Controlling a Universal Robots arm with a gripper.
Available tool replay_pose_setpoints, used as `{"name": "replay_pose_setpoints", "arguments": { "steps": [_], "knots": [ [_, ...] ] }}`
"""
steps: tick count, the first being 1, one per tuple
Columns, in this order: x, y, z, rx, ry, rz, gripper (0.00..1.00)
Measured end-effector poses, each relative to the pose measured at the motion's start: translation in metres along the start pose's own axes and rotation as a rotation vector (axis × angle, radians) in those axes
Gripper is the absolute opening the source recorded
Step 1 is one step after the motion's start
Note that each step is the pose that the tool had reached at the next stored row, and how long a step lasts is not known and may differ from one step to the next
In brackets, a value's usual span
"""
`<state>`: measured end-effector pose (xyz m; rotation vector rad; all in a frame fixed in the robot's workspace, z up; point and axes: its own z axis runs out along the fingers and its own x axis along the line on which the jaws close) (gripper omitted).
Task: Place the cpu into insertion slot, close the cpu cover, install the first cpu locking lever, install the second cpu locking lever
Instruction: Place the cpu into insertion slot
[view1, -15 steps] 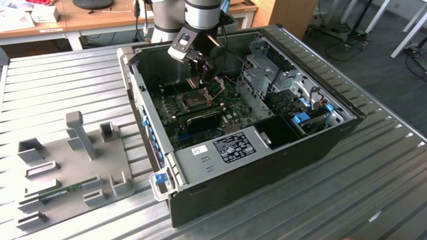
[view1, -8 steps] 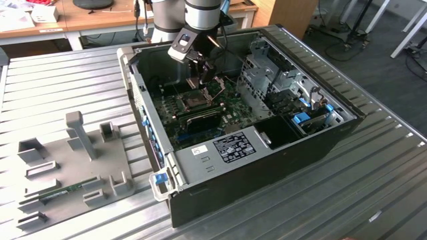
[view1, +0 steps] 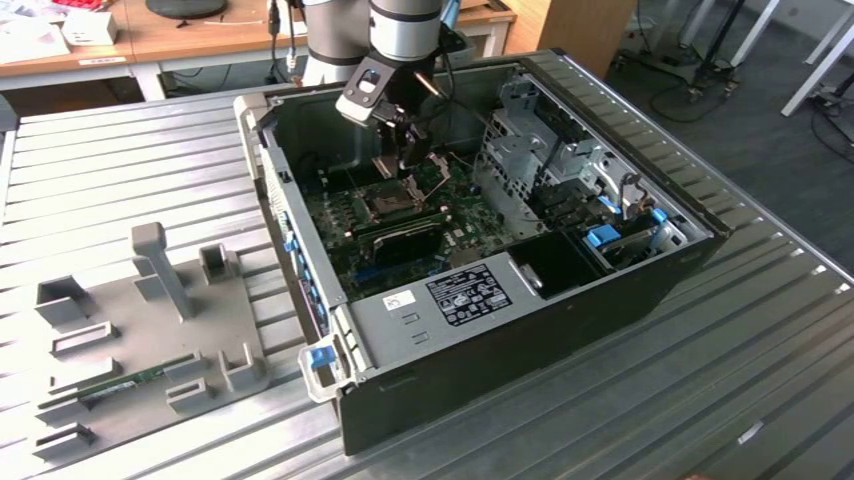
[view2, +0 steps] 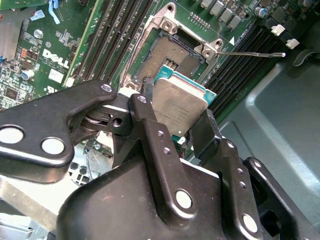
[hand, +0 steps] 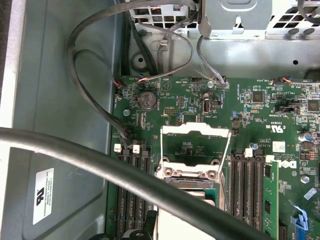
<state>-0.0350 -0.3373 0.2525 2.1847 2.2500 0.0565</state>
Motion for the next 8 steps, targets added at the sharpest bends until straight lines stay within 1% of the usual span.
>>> {"name": "replay_pose_setpoints", "arguments": {
  "steps": [8],
  "knots": [
    [0.0, 0.0, 0.0017, -0.0001, 0.0, 0.0, 0.54]
  ]
}}
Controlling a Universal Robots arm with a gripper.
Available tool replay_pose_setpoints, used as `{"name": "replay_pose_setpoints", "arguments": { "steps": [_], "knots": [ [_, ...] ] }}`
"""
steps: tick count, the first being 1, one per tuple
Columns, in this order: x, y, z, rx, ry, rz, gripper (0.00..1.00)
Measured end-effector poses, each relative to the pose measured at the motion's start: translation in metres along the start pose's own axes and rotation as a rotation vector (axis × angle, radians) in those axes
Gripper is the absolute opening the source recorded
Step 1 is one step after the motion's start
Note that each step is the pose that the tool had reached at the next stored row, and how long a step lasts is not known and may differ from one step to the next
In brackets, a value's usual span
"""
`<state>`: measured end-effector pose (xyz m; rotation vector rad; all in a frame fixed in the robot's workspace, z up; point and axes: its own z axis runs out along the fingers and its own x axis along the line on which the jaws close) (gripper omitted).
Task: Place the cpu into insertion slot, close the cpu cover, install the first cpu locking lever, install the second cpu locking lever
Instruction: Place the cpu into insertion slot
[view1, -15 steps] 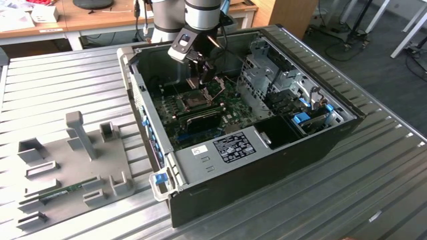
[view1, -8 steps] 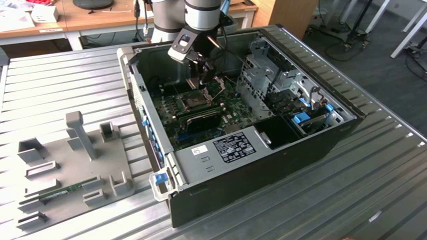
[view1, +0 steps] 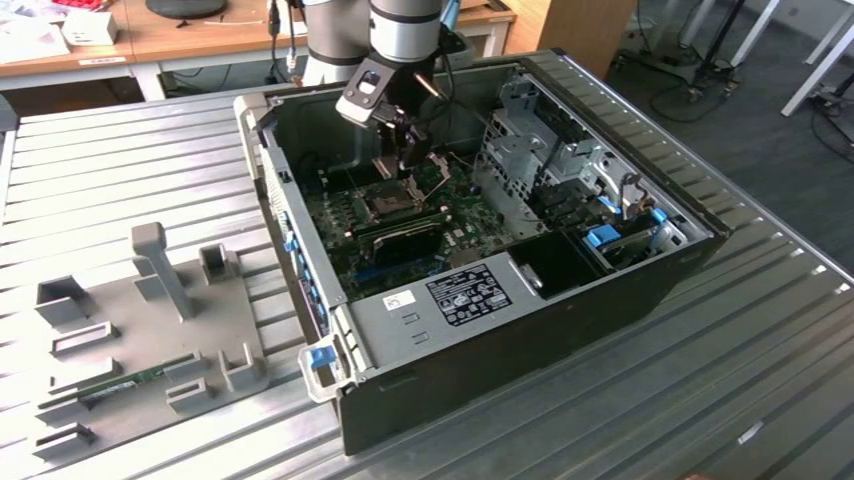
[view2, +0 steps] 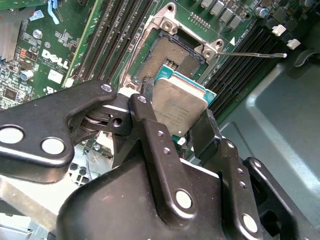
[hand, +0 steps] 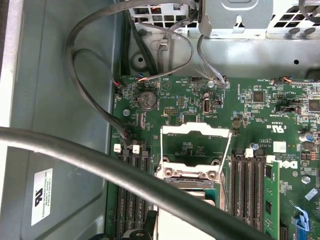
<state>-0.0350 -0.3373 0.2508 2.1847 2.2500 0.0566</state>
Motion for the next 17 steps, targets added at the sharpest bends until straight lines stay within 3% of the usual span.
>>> {"name": "replay_pose_setpoints", "arguments": {
  "steps": [11, 17],
  "knots": [
    [-0.0002, -0.0003, 0.0083, -0.0002, -0.0023, 0.016, 0.54],
    [-0.0004, -0.0006, 0.0162, -0.0002, -0.0024, 0.016, 0.54]
  ]
}}
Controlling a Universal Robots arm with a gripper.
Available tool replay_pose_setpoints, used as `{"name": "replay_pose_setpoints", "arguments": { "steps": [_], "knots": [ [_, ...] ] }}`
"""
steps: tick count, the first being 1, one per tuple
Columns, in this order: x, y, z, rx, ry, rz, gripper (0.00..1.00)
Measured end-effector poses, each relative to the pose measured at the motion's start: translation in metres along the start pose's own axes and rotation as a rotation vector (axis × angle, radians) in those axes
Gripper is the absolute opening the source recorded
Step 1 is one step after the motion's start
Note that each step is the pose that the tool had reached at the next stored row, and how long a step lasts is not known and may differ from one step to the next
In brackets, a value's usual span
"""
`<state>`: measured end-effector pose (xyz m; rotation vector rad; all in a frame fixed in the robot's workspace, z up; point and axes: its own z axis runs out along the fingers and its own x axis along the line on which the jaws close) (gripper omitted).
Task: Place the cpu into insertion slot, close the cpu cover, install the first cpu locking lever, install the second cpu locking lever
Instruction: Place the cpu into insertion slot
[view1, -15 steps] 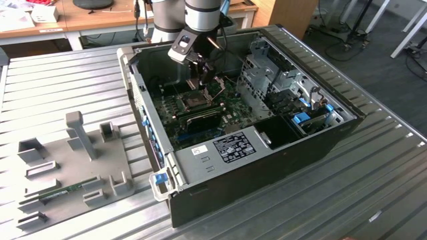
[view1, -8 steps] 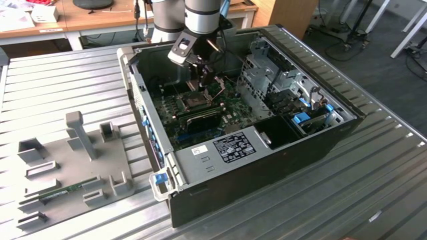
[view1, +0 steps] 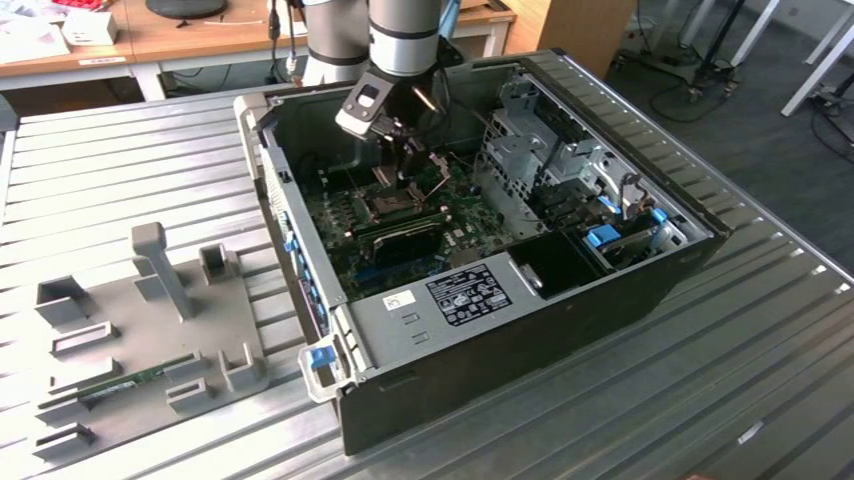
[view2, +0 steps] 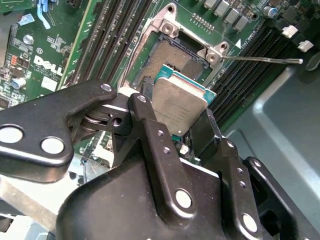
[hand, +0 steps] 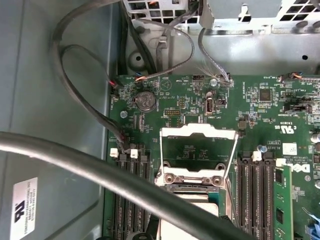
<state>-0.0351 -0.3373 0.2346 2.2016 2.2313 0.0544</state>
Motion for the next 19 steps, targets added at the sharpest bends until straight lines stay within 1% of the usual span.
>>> {"name": "replay_pose_setpoints", "arguments": {
  "steps": [6, 10, 19],
  "knots": [
    [-0.0001, -0.0011, 0.0055, 0.0001, 0.0001, -0.003, 0.54],
    [-0.0001, -0.0033, 0.0094, -0.0011, 0.0002, -0.004, 0.54],
    [-0.0009, -0.0053, 0.022, -0.0015, 0.0, -0.005, 0.54]
  ]
}}
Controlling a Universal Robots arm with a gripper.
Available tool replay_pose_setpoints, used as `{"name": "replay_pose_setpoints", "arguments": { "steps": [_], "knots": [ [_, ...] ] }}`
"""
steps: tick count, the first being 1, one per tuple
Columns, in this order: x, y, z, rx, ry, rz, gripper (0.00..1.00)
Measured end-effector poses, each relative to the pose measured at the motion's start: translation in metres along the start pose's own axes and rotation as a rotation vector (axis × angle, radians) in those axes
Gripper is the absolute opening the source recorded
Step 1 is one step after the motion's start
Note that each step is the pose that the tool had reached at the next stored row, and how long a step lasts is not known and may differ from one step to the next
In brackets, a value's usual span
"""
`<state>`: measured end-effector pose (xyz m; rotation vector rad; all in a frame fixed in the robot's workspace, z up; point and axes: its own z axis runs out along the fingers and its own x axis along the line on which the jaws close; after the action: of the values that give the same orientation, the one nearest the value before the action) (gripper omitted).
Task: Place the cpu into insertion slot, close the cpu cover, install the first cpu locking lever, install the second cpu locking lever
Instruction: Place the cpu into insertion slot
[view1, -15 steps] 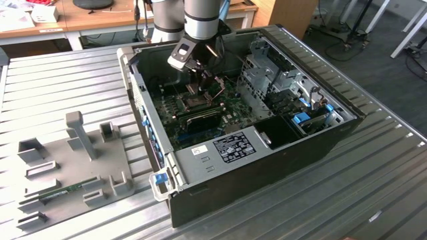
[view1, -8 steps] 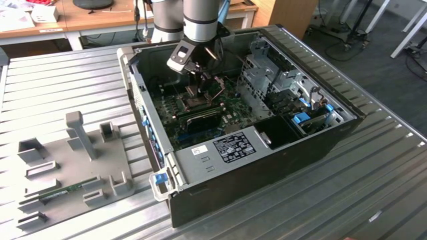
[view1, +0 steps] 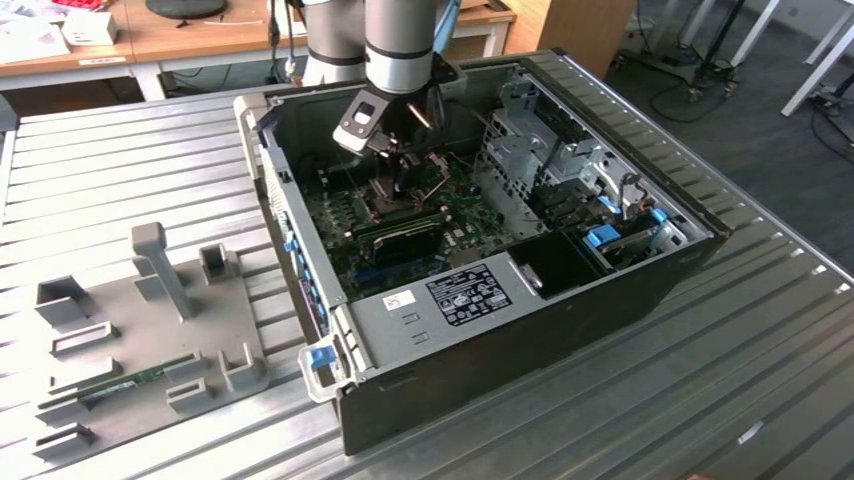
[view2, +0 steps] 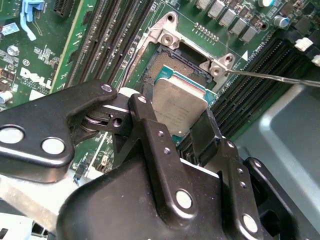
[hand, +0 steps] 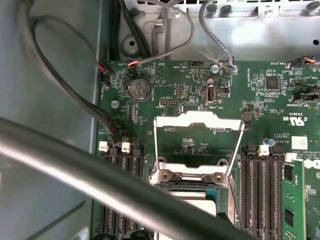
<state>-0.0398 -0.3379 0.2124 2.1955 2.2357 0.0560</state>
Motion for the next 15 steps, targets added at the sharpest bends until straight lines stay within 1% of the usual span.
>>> {"name": "replay_pose_setpoints", "arguments": {
  "steps": [3, 12, 15],
  "knots": [
    [-0.0002, -0.0001, 0.0027, -0.0003, 0.0003, -0.002, 0.54],
    [-0.0008, -0.0013, 0.0047, -0.0014, 0.0002, -0.007, 0.54],
    [-0.0009, -0.0015, 0.0065, -0.0016, 0.0005, -0.007, 0.54]
  ]
}}
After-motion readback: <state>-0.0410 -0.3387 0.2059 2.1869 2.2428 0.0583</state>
